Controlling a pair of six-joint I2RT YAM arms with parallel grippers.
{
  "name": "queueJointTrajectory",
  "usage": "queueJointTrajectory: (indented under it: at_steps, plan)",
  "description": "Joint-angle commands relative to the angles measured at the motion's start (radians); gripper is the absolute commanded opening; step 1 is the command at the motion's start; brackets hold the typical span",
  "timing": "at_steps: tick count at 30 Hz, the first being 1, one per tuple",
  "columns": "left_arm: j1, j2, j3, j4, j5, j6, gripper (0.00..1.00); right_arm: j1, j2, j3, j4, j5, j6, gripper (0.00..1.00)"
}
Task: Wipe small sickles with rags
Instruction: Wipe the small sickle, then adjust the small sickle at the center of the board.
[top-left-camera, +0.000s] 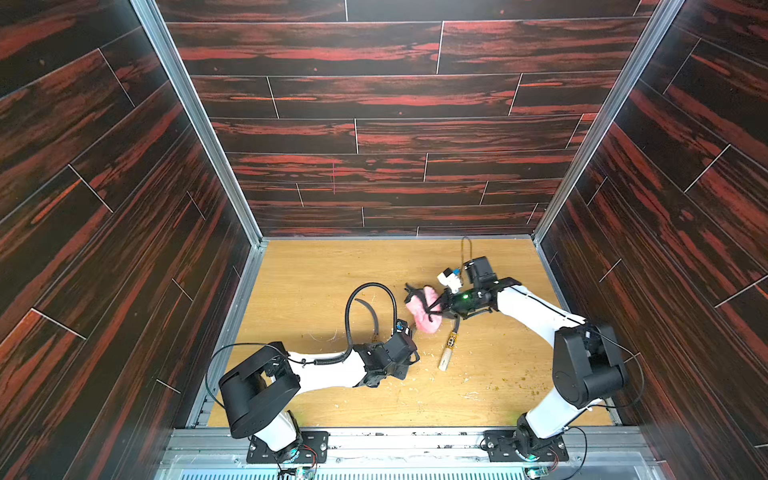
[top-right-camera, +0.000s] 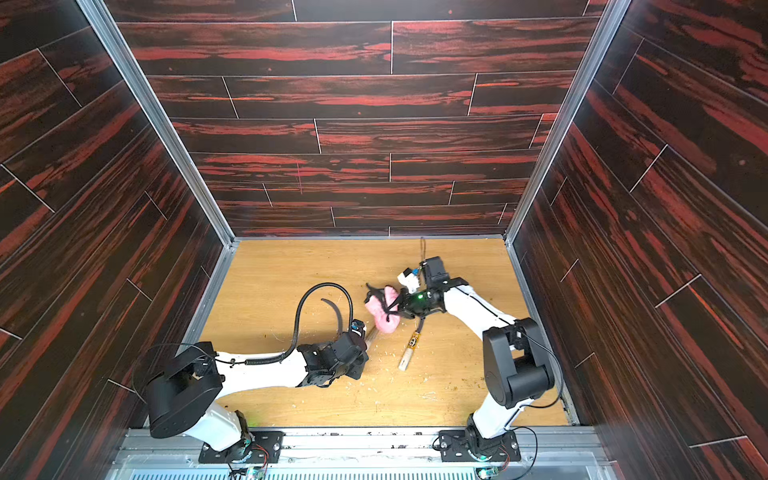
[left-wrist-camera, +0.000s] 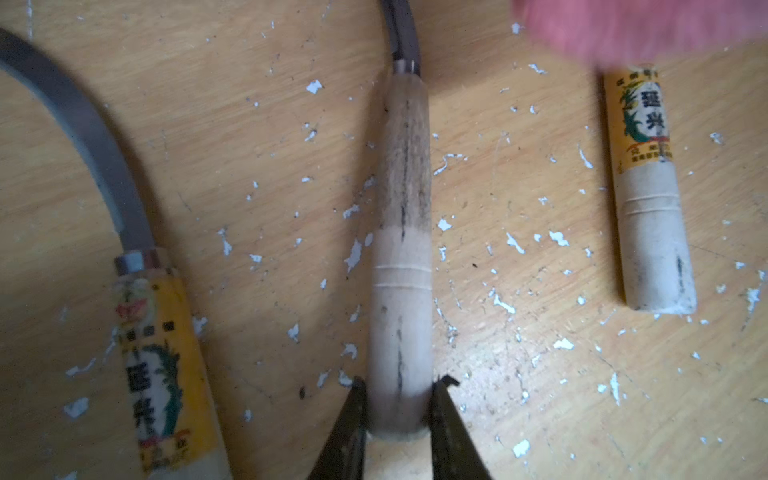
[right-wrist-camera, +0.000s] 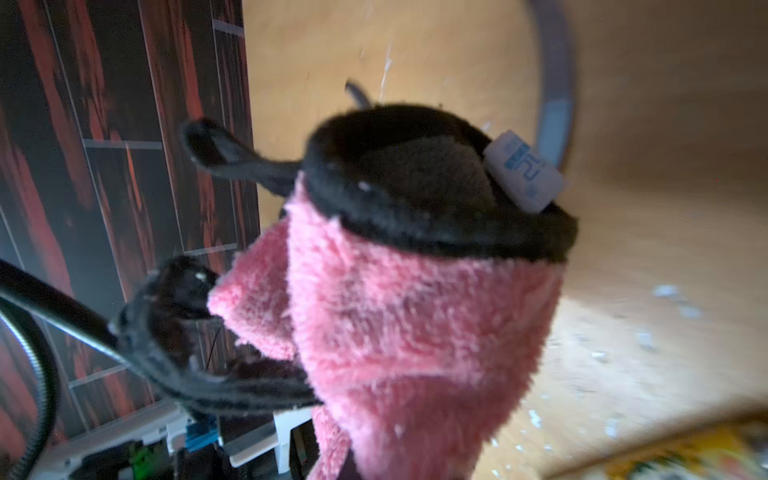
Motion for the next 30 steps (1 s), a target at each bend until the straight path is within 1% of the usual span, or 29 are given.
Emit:
queueJointTrajectory:
  at_steps: [1,8,14,18,23,30]
  plan:
    - [0.004,-0.016,-0.009,0.004,0.007,0.004,0.07,-0.013,-0.042,0.04,-0.027,0.039,0.012,0.0]
    - [0.003,0.008,0.021,-0.039,0.019,0.007,0.25,-0.038,-0.07,0.084,-0.064,0.08,-0.009,0.0]
    - [0.011,0.038,0.05,-0.066,0.04,0.003,0.31,-0.059,-0.094,0.101,-0.096,0.097,-0.031,0.0]
    - [0.025,0.057,0.073,-0.074,0.058,0.004,0.34,-0.074,-0.116,0.101,-0.1,0.075,-0.03,0.0]
    - [0.05,0.073,0.113,-0.086,0.093,0.018,0.41,-0.084,-0.142,0.107,-0.118,0.074,-0.04,0.0]
    - [0.112,0.158,0.211,-0.13,0.156,0.056,0.41,-0.107,-0.17,0.098,-0.129,0.062,-0.054,0.0]
